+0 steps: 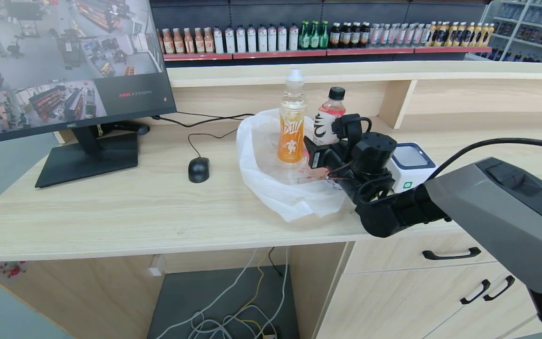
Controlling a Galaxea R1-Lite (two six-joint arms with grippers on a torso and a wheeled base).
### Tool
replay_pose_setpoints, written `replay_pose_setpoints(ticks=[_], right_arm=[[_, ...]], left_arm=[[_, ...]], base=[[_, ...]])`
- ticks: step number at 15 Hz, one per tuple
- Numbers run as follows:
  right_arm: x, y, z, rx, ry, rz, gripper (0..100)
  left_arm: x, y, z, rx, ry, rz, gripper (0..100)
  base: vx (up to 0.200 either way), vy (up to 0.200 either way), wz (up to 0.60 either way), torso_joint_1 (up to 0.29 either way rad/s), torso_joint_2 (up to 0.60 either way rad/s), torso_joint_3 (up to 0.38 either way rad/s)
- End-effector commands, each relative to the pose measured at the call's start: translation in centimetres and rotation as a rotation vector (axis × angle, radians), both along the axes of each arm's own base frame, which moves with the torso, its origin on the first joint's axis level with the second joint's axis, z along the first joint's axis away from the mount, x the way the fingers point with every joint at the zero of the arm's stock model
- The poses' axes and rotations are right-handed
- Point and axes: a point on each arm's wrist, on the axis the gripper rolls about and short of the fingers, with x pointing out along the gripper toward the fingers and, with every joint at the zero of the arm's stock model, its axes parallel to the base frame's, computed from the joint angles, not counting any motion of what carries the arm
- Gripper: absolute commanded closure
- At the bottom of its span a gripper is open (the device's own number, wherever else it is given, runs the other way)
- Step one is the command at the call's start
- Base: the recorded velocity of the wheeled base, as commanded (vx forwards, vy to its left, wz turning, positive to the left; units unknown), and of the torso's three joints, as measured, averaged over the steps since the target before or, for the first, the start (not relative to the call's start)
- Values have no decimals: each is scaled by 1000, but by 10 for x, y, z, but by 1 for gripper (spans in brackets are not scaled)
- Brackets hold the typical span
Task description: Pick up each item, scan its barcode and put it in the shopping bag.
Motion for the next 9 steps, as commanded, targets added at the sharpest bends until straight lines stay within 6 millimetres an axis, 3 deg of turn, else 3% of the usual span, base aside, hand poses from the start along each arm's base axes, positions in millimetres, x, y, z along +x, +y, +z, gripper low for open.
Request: replay_pose_setpoints(ticks=[1, 9], right_arm=[[1, 2, -8, -11, 19, 3, 100], [2, 0, -7, -12, 16, -10, 100]], left_arm=[[0, 0, 0, 0, 0, -1, 0], [0, 0, 0, 0, 0, -1, 0]], base=[[0, 0, 0, 0, 0, 0], [0, 0, 0, 0, 0, 0]])
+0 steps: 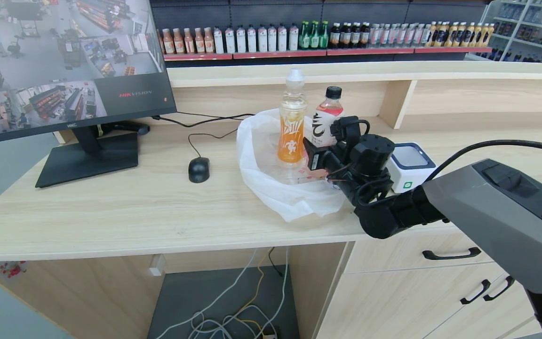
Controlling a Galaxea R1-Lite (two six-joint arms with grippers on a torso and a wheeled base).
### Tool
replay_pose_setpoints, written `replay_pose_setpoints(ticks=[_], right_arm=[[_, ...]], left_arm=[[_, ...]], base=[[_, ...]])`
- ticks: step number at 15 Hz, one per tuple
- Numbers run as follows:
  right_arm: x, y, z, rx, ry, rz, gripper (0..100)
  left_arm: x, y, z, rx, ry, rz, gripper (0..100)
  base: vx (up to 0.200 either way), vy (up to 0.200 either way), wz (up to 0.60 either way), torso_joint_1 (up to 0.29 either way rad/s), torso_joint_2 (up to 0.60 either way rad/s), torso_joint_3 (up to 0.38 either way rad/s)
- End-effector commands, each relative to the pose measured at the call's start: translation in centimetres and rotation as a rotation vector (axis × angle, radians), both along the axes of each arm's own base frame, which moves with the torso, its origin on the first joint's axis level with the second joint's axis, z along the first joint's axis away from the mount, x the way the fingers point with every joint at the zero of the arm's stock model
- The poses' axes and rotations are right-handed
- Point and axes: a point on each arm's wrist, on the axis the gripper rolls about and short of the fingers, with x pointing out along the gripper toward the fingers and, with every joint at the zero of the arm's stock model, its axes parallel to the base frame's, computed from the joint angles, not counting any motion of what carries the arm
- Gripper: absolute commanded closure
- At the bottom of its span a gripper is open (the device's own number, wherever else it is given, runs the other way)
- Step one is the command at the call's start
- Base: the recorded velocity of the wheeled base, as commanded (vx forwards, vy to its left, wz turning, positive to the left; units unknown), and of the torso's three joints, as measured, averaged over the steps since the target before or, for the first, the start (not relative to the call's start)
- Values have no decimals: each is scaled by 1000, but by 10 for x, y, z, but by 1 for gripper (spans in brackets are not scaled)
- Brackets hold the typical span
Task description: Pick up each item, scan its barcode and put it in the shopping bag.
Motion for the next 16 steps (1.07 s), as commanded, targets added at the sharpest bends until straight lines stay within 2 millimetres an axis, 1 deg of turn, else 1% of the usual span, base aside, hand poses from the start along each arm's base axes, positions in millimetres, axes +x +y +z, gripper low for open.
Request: replay_pose_setpoints(ticks=[1, 3, 4, 8, 11, 13, 15, 16], right_arm=[[-1, -1, -3, -9, 11, -3, 100], [-1, 0, -3, -11, 10, -1, 100], [0, -2, -2, -20, 3, -15, 0], [-3, -4, 4, -4, -4, -33, 0], [-4, -4, 5, 2, -8, -40, 0], [-7, -2, 8, 8, -16, -41, 0], [-13, 3, 17, 37, -21, -42, 0], [-15, 2, 19, 46, -22, -52, 0]], left_arm=[[0, 0, 0, -1, 0, 1, 0], [0, 0, 0, -2, 0, 1, 0], [0, 0, 0, -2, 0, -1, 0], [0, 0, 0, -1, 0, 1, 0], [0, 0, 0, -1, 0, 1, 0], [0, 0, 0, -1, 0, -1, 0], [0, 0, 0, -1, 0, 1, 0], [0, 0, 0, -1, 0, 1, 0]], base=[[0, 0, 0, 0, 0, 0], [0, 0, 0, 0, 0, 0], [0, 0, 0, 0, 0, 0], [0, 0, 0, 0, 0, 0], [0, 0, 0, 0, 0, 0], [0, 0, 0, 0, 0, 0], [0, 0, 0, 0, 0, 0], [0, 0, 0, 0, 0, 0]])
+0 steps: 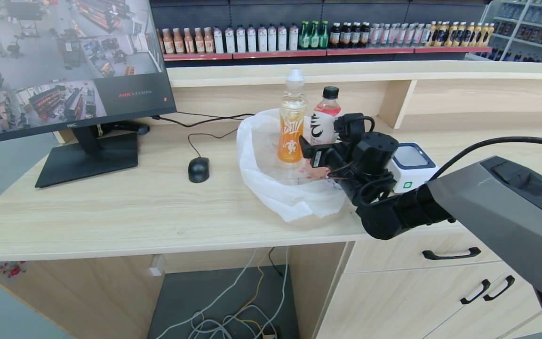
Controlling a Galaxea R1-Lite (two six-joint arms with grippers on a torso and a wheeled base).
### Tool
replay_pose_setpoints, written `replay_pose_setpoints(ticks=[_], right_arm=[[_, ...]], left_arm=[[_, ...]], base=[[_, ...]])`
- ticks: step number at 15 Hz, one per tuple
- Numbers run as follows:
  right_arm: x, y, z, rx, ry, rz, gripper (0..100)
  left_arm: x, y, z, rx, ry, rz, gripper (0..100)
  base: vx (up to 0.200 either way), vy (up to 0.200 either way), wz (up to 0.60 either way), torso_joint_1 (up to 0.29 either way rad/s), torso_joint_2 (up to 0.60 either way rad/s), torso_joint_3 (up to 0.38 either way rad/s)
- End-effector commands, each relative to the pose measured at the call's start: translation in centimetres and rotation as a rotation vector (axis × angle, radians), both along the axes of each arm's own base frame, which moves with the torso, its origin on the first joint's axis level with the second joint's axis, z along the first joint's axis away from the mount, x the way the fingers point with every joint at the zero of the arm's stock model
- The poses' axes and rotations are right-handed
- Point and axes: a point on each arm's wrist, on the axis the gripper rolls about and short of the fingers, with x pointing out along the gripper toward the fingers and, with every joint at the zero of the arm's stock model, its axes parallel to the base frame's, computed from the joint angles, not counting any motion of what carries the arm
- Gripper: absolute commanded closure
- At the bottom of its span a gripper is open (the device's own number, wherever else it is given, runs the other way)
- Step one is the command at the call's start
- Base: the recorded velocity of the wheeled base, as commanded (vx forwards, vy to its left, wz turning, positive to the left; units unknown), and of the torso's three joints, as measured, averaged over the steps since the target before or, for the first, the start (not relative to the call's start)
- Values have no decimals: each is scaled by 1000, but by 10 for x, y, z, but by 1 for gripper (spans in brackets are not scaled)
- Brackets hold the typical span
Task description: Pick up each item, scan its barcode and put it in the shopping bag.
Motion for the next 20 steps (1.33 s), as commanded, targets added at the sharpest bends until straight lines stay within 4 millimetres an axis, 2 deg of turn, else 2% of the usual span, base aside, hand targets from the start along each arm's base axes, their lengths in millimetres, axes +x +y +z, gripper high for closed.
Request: replay_pose_setpoints(ticks=[1, 7, 11, 13, 14, 15, 16, 17, 18, 20], right_arm=[[-5, -1, 8, 9, -12, 0, 0], [-30, -9, 22, 31, -54, 6, 0], [-84, -14, 49, 77, -112, 13, 0], [-129, -23, 57, 95, -129, 14, 0], [-170, -31, 50, 93, -116, 45, 0], [-196, -39, 40, 73, -95, 74, 0], [-250, -63, 18, -11, 2, 131, 0], [-286, -86, 6, -65, 34, 162, 0], [-311, -109, -1, -91, 42, 155, 0], [-319, -116, 1, -68, 67, 156, 0]], left_arm=[[0, 0, 0, 0, 0, 0, 0], [0, 0, 0, 0, 0, 1, 0], [0, 0, 0, 0, 0, 1, 0], [0, 0, 0, 1, 0, 0, 0], [0, 0, 0, 1, 0, -2, 0], [0, 0, 0, 1, 0, 0, 0], [0, 0, 0, 1, 0, 1, 0], [0, 0, 0, 1, 0, 1, 0], [0, 0, 0, 0, 0, 1, 0], [0, 0, 0, 3, 0, -2, 0]], base=[[0, 0, 0, 0, 0, 0], [0, 0, 0, 0, 0, 0], [0, 0, 0, 0, 0, 0], [0, 0, 0, 0, 0, 0], [0, 0, 0, 0, 0, 0], [0, 0, 0, 0, 0, 0], [0, 0, 0, 0, 0, 0], [0, 0, 0, 0, 0, 0], [0, 0, 0, 0, 0, 0], [0, 0, 0, 0, 0, 0]])
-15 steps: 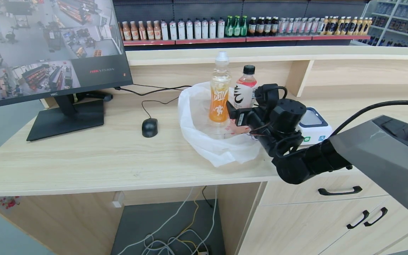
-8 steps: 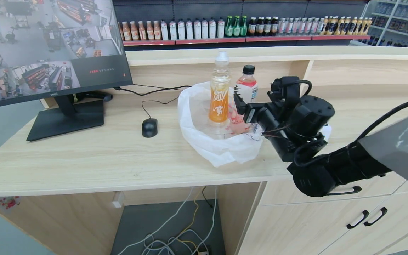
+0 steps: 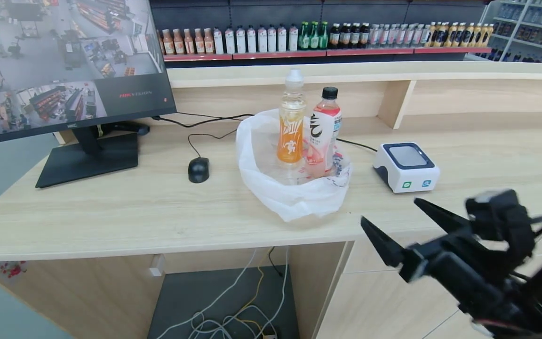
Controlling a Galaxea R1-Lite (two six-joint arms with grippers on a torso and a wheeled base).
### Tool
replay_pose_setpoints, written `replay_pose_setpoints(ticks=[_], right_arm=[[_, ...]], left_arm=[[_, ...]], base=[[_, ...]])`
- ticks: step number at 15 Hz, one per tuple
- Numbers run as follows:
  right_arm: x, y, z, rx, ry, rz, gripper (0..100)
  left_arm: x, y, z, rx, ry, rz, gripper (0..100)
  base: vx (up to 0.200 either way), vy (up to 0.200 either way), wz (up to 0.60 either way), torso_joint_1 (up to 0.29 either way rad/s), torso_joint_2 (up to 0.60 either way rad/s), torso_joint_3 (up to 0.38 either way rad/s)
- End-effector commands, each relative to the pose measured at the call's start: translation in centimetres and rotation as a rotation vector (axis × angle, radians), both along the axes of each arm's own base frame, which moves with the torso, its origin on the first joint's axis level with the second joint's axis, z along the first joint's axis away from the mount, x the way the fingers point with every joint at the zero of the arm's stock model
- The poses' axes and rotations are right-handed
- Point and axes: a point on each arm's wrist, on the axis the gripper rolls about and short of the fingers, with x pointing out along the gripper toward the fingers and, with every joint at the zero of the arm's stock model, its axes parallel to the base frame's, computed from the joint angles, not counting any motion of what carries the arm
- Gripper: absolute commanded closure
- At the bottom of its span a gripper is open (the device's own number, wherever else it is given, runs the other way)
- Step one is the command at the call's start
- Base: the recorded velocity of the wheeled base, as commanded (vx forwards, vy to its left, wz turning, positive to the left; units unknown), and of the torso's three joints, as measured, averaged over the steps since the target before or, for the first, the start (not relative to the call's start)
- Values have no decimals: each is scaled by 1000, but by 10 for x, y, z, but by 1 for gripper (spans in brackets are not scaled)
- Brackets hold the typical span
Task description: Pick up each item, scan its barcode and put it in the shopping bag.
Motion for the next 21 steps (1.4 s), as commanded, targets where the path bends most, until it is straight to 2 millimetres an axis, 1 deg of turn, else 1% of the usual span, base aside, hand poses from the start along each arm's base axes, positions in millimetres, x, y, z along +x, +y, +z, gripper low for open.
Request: replay_pose_setpoints(ticks=[1, 3, 4, 5, 6, 7, 8, 9, 11, 13, 14, 16, 17, 18, 19, 21], right_arm=[[-56, -34, 10, 70, -36, 64, 0], [-67, -44, 9, 95, 21, 74, 0], [-79, -54, 3, 75, 87, 77, 0], [-97, -71, -5, 49, 147, 85, 0], [-117, -89, -15, 4, 172, 119, 0], [-133, -103, -27, -56, 187, 178, 0], [-160, -129, -54, -165, 172, 274, 0], [-169, -139, -57, -173, 166, 286, 0], [-171, -141, -55, -173, 186, 289, 0], [-173, -140, -56, -160, 169, 410, 0], [-174, -140, -56, -147, 167, 429, 0], [-175, -137, -56, -49, 248, 328, 0], [-175, -137, -56, -54, 244, 327, 0], [-175, -138, -56, -59, 222, 258, 0], [-176, -138, -56, -71, 207, 126, 0], [-178, -133, -55, -53, 234, -141, 0]], left_arm=[[0, 0, 0, 0, 0, 0, 0], [0, 0, 0, 6, 0, -1, 0], [0, 0, 0, 6, 0, -1, 0], [0, 0, 0, 6, 0, -1, 0], [0, 0, 0, 5, 0, -1, 0], [0, 0, 0, 3, 0, 2, 0], [0, 0, 0, 3, 0, 0, 0], [0, 0, 0, 3, 0, 2, 0], [0, 0, 0, 5, 0, 2, 0], [0, 0, 0, 6, 0, -1, 0], [0, 0, 0, 6, 0, 0, 0], [0, 0, 0, 6, 0, 0, 0], [0, 0, 0, 6, 0, 0, 0], [0, 0, 0, 6, 0, 2, 0], [0, 0, 0, 6, 0, 2, 0], [0, 0, 0, 9, 2, -1, 0]], base=[[0, 0, 0, 0, 0, 0], [0, 0, 0, 0, 0, 0], [0, 0, 0, 0, 0, 0], [0, 0, 0, 0, 0, 0], [0, 0, 0, 0, 0, 0], [0, 0, 0, 0, 0, 0], [0, 0, 0, 0, 0, 0], [0, 0, 0, 0, 0, 0], [0, 0, 0, 0, 0, 0], [0, 0, 0, 0, 0, 0], [0, 0, 0, 0, 0, 0], [0, 0, 0, 0, 0, 0], [0, 0, 0, 0, 0, 0], [0, 0, 0, 0, 0, 0], [0, 0, 0, 0, 0, 0], [0, 0, 0, 0, 0, 0]])
